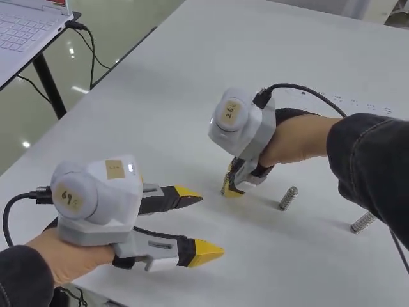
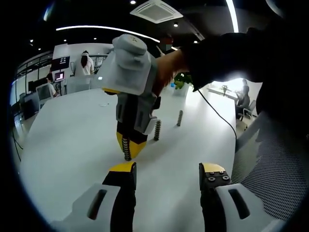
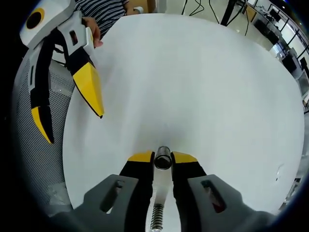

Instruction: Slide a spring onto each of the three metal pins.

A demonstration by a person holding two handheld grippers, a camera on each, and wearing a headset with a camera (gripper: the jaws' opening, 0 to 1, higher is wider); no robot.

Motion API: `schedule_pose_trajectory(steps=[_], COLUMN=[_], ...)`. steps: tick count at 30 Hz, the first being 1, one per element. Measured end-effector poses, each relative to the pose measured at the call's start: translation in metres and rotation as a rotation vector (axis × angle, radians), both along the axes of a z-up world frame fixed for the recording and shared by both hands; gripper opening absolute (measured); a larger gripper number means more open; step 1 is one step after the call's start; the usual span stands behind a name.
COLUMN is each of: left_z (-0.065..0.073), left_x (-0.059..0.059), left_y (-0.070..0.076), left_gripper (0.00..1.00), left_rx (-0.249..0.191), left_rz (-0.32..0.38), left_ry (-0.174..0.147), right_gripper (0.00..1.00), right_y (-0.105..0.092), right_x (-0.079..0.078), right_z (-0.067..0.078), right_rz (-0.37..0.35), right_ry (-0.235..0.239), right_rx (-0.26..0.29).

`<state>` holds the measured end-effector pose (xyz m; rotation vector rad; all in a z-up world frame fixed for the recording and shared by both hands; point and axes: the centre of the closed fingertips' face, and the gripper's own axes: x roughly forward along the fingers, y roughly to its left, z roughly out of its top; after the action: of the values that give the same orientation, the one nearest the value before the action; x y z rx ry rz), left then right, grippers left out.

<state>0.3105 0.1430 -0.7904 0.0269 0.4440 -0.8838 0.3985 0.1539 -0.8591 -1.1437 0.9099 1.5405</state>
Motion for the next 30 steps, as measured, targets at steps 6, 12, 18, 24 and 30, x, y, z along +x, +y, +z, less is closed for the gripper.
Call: schedule_pose_trajectory(steps=[6,12,18,24,30], left_z=[-0.0003,0.0006,0.0014,0.0013,0.0006], left_x=[0.0006,0.0012,0.0008,0.0,-0.001], left_y=[0.0005,-0.0007,-0.0008,-0.0011,-0.0024], left_gripper=[0.5,0.5,0.5,0.5,0.5], left_rx=[0.002,0.0,0.002,0.0,-0.001], left_rz=[0.0,-0.001,0.0,0.002,0.002], left_ry=[0.002,0.001,-0.001,-0.003,-0.002], right_gripper=[0.17,0.17,0.18,0.19,0.19], right_y=[-0.0018,-0.0045,-0.0048,-0.0057,-0.0067], right_x=[0.0011,0.003,0.0034,0.0025,0.002], right_z=[-0.0028,-0.0042,-0.0039,-0.0041,-0.0055], right_rz=[-0.004,-0.01,-0.014,-0.016,-0.016], right_ry=[0.004,0.005,0.003,0.003,0.003], right_rx=[-0.006,-0.01,-0.006,-0.005,-0.007])
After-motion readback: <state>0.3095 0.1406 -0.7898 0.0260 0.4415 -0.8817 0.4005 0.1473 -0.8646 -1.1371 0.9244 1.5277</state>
